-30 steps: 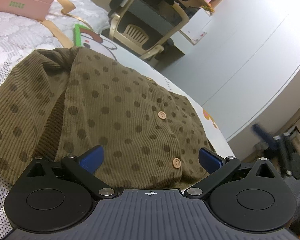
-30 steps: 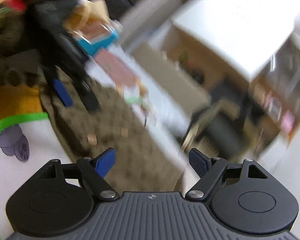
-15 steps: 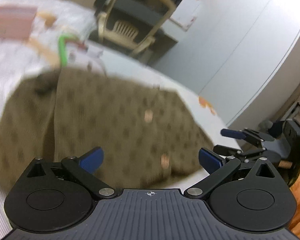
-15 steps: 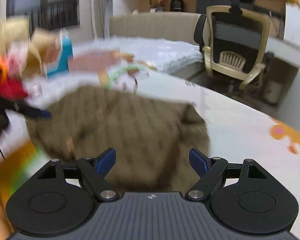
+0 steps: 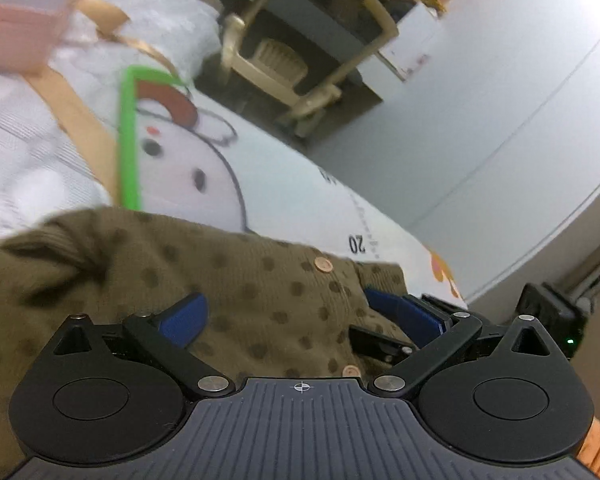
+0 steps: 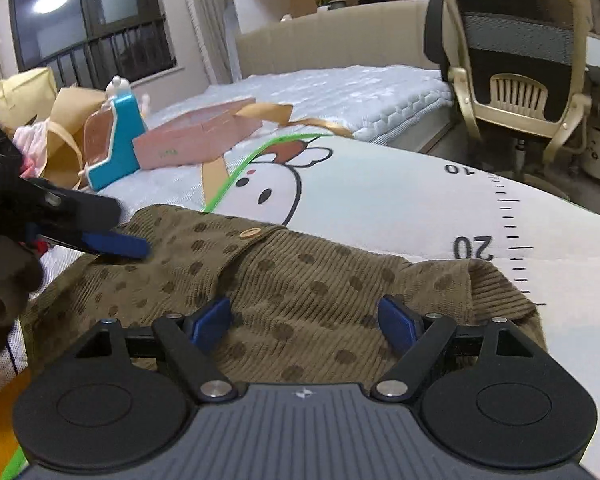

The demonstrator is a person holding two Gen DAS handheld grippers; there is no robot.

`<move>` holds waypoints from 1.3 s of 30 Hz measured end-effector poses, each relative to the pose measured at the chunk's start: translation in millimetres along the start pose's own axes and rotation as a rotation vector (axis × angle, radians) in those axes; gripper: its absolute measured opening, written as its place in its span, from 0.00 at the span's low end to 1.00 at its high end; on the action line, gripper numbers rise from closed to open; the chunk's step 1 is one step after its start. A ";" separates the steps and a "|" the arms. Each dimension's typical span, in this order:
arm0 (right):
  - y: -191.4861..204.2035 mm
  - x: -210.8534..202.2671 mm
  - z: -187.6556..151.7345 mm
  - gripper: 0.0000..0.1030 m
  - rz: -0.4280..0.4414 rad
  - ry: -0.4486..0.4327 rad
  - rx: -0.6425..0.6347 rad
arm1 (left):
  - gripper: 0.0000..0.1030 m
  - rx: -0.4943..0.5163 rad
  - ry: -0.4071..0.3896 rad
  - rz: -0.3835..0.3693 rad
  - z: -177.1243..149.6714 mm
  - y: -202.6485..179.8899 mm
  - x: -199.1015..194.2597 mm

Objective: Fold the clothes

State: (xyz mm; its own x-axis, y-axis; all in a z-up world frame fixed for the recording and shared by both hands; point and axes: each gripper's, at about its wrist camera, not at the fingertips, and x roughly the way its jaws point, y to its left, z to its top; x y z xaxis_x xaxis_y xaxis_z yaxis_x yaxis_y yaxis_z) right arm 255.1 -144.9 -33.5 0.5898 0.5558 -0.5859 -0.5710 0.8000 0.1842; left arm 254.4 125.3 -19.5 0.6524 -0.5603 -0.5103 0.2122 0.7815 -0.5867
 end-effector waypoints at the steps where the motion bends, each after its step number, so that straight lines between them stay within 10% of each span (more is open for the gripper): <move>1: 0.1 0.4 -2.7 0.79 0.001 -0.006 -0.004 | 1.00 0.007 -0.021 0.017 0.7 1.5 -12.2; 6: 2.6 -3.0 -4.5 0.79 -0.014 -0.024 -0.022 | 1.00 0.106 -0.099 0.265 -14.9 21.3 -74.4; 15: 26.6 -40.0 -17.2 0.80 -0.048 -0.022 -0.120 | 0.98 0.081 -0.015 0.405 -58.5 43.5 -90.1; 17: 30.8 -47.7 -21.4 0.80 -0.063 -0.021 -0.136 | 0.87 0.069 -0.011 0.419 -59.5 47.6 -82.4; 22: 61.0 -67.3 -24.1 0.80 -0.063 -0.058 -0.223 | 0.08 0.085 -0.035 0.454 -57.6 43.9 -76.8; 30: 179.9 -40.2 -26.1 0.80 0.152 -0.060 -0.462 | 0.08 -0.016 -0.079 0.137 -31.9 3.8 -90.7; 35: 217.1 -20.1 -31.9 0.80 0.163 -0.059 -0.577 | 0.09 0.013 -0.077 0.161 -35.0 -7.3 -82.6; 39: 181.7 -33.8 -20.8 0.80 0.075 -0.078 -0.521 | 0.37 0.062 -0.113 0.276 -41.5 7.6 -91.2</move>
State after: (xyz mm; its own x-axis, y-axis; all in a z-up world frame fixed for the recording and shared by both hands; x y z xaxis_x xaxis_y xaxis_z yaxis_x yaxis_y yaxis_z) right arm 119.6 -23.0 3.4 0.5662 0.6379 -0.5220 -0.8093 0.5504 -0.2051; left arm 166.3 170.9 -3.5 0.7675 -0.2931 -0.5702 0.0571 0.9171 -0.3945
